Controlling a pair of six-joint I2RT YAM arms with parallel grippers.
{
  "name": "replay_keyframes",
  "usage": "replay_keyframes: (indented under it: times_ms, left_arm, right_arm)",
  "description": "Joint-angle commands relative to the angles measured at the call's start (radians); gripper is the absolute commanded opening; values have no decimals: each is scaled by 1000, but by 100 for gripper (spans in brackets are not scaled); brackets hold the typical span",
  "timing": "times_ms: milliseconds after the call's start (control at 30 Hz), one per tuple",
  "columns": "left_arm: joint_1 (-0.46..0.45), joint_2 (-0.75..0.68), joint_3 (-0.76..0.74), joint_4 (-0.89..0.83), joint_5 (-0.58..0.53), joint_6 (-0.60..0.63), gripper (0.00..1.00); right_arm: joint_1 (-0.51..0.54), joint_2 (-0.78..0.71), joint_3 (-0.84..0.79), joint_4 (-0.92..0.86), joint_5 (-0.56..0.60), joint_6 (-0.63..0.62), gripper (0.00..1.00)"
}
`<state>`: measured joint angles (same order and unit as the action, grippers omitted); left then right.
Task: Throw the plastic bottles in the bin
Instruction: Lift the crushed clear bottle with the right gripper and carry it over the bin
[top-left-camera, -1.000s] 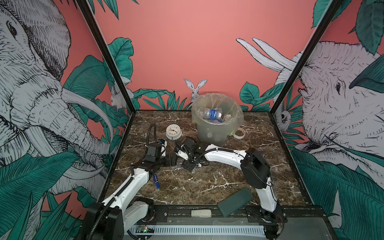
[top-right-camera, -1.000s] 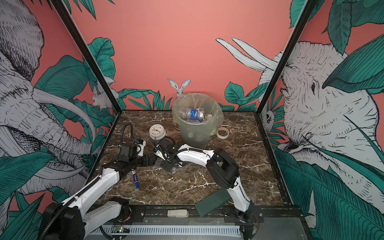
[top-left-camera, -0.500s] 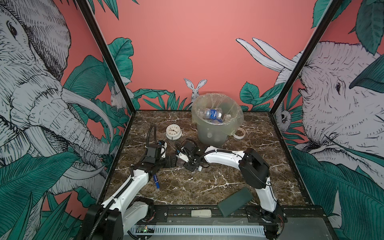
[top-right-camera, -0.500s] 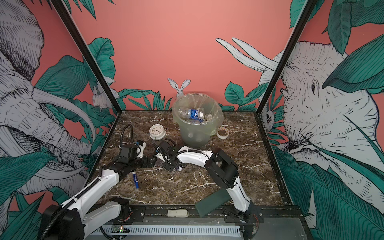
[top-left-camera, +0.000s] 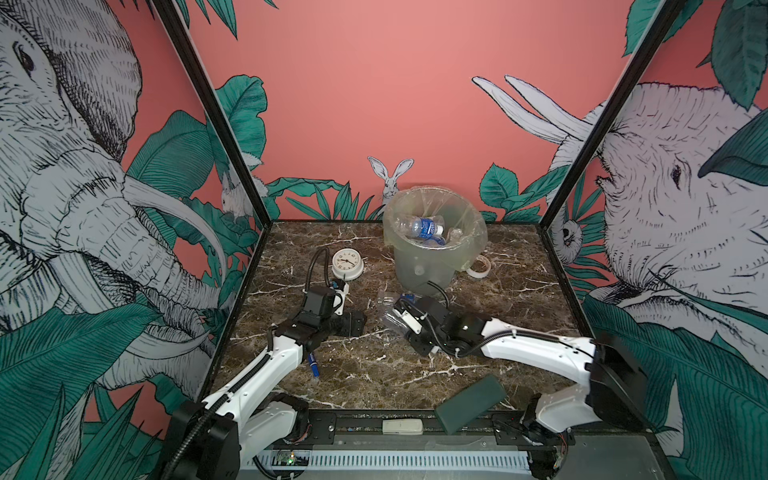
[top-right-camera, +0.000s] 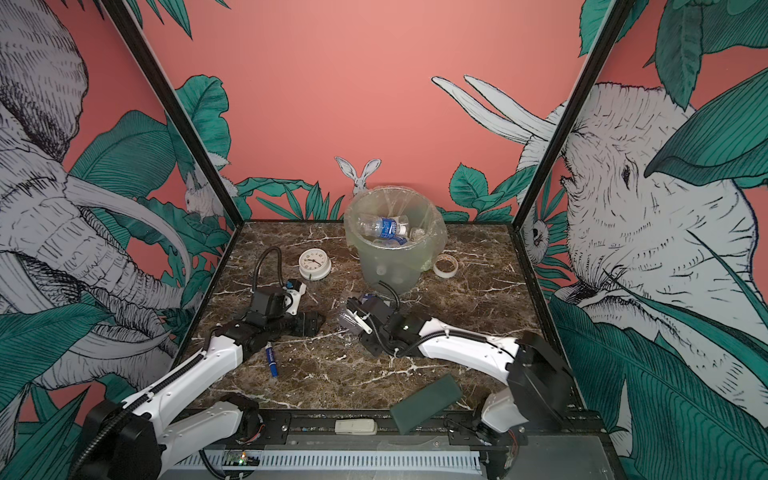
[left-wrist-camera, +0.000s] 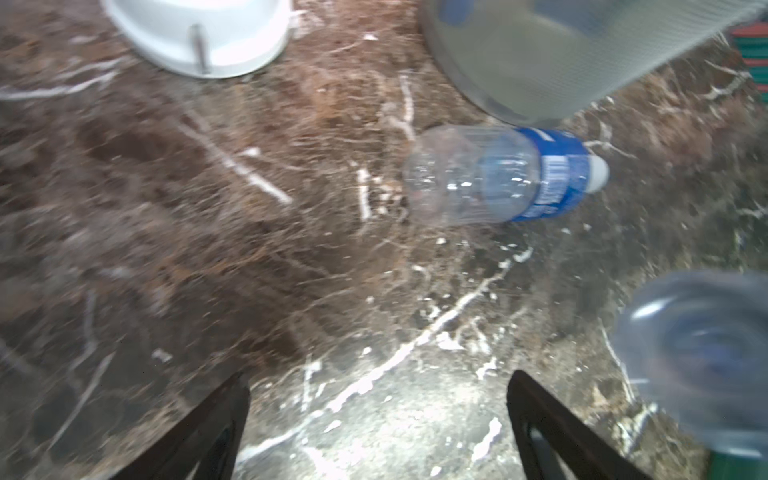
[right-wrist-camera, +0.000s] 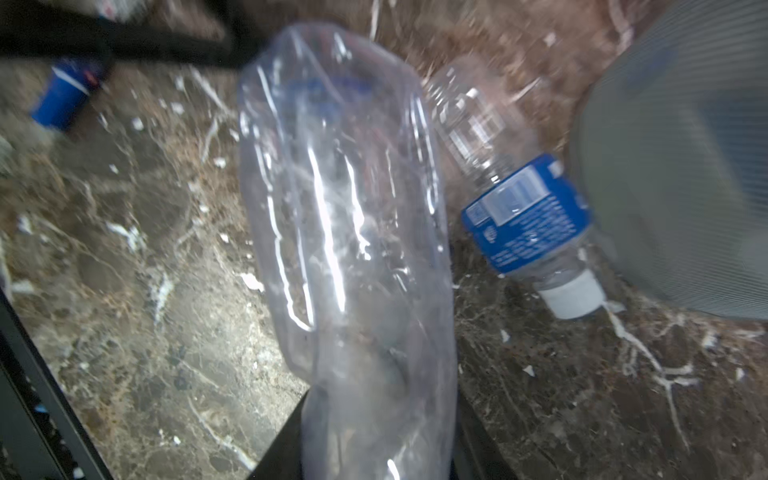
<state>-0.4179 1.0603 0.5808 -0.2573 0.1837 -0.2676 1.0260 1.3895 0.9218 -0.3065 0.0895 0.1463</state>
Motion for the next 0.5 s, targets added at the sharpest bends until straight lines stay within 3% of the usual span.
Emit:
replay_keyframes:
  times_ms: [0,233,467]
  left_arm:
    - [-29,21,32,35,-15,13,97]
    - [-73,69,72,47,-22,23,97]
    - [-93,97,96,50,-27,23,97]
  right_arm:
    - [5,-131,-90,107,91,100,38]
    - [6,-435,-236,128,190,188,36]
    - [5,-637,-238,40,303,219,35]
